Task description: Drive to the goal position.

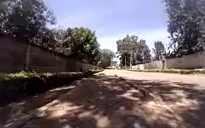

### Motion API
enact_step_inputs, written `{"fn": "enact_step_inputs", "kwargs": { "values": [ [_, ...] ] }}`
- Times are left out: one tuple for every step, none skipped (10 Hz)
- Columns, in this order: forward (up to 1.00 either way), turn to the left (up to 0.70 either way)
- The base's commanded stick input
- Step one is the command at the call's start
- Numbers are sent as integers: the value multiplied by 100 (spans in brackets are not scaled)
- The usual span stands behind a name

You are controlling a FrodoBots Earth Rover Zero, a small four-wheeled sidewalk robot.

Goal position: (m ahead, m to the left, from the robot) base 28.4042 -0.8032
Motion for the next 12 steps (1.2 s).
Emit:
{"fn": "enact_step_inputs", "kwargs": {
  "values": [
    [70, -18],
    [70, 0],
    [70, 0],
    [70, 0],
    [70, 0],
    [70, 0],
    [70, 0],
    [70, 0],
    [70, 0],
    [70, 0],
    [70, 0],
    [70, 0]
  ]
}}
